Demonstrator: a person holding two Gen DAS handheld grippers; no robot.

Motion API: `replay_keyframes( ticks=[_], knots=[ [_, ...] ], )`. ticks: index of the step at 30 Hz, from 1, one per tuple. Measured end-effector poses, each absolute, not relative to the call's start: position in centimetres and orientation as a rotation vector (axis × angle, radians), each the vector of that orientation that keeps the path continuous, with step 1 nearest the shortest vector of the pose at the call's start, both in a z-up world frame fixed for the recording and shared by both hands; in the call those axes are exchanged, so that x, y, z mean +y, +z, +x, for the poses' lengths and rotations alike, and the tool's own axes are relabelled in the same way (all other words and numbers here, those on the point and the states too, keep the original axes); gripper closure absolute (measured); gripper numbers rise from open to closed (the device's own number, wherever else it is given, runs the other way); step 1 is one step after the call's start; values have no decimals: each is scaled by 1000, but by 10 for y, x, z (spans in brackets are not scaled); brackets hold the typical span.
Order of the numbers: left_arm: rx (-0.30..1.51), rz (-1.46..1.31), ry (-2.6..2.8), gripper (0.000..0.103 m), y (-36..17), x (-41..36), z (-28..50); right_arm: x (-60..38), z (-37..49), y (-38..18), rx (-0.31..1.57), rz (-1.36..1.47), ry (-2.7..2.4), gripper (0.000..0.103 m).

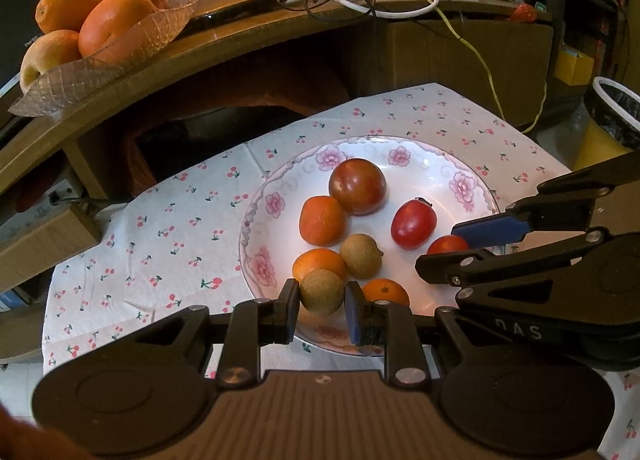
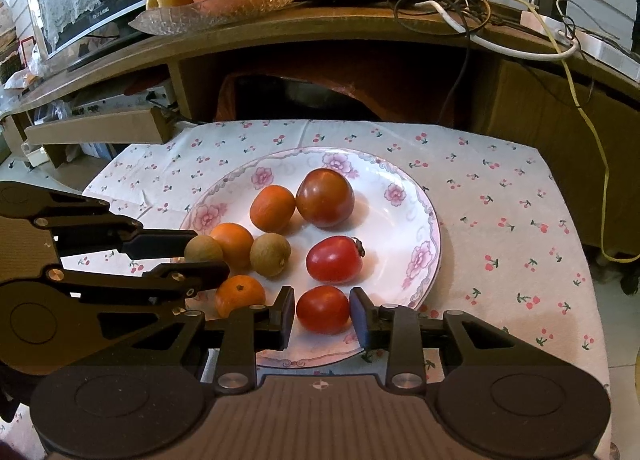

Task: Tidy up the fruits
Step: 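Open both tools to release the kiwi and tomato in the bowl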

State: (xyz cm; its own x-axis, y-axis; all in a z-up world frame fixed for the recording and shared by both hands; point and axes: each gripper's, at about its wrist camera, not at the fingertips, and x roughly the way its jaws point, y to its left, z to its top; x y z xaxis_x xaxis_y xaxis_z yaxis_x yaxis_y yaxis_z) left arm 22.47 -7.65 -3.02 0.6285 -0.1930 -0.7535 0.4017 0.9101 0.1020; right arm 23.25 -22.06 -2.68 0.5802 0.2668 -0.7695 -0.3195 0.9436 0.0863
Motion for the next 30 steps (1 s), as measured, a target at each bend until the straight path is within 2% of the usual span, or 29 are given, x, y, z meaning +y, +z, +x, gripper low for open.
replay_keyframes(
  ticks=[24,30],
  knots=[
    [824,267,-317,68,-29,-76,224,-225,231,-22,858,-50,315,64],
    [822,264,-312,63,-28,-75,224,-226,229,-21,849,-50,302,59]
  ],
)
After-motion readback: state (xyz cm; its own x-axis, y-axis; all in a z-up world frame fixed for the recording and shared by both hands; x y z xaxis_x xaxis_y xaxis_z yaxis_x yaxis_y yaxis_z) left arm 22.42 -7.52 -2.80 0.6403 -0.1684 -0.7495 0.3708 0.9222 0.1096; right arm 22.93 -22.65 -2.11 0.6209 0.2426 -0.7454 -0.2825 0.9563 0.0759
